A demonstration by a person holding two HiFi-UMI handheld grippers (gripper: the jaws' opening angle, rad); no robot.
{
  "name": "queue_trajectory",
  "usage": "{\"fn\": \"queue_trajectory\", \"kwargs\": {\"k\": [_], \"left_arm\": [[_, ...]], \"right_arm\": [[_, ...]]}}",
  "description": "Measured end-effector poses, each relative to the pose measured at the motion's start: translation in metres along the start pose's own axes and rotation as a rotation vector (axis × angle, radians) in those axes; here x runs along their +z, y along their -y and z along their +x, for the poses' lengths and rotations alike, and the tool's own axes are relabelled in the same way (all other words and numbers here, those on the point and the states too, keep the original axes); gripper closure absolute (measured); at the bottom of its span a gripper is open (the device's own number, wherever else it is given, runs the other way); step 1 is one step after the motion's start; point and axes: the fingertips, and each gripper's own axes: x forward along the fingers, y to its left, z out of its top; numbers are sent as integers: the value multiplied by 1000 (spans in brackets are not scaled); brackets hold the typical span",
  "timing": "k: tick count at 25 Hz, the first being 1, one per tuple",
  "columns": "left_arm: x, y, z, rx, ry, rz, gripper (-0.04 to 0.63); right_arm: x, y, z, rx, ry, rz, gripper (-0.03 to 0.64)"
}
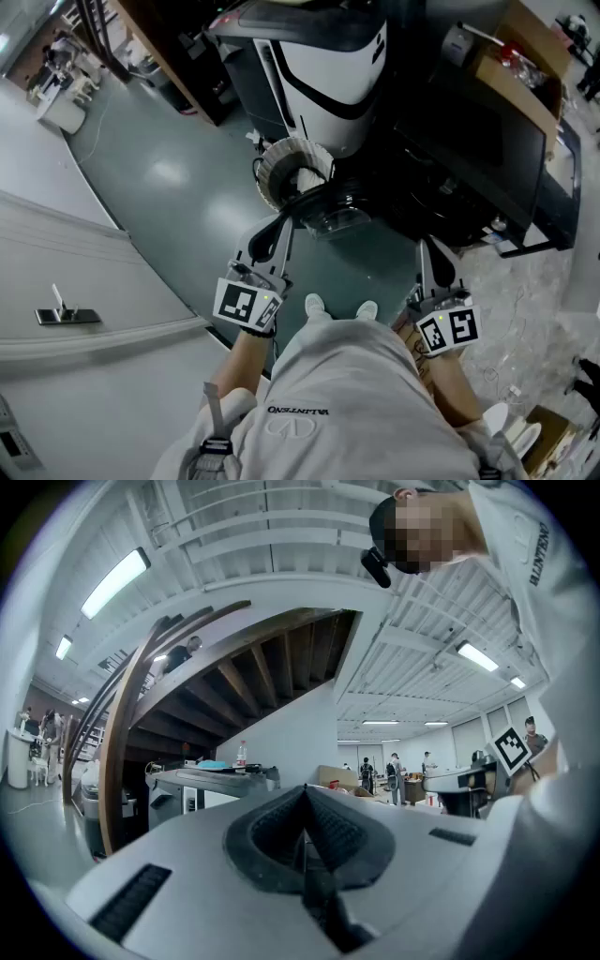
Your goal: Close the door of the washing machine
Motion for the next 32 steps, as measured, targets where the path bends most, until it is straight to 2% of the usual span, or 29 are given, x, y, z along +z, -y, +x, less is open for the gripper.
{"fn": "queue_trajectory", "kwargs": {"k": [7, 14, 22, 27, 32], "left_arm": [[-9, 7, 3, 36, -23, 4, 594], [-23, -5, -8, 101, -50, 5, 594], [-64, -60, -26, 100, -111, -43, 594], [-94, -108, -27, 63, -158, -90, 592], [-128, -150, -18, 15, -188, -85, 592]], "right_arm": [[-5, 9, 8, 53, 9, 37, 606], [-31, -7, 42, 175, -49, 43, 606], [-61, -58, 109, 277, -113, 38, 606], [-77, -95, 152, 277, -150, 11, 606], [-97, -124, 198, 264, -186, 1, 604]]}}
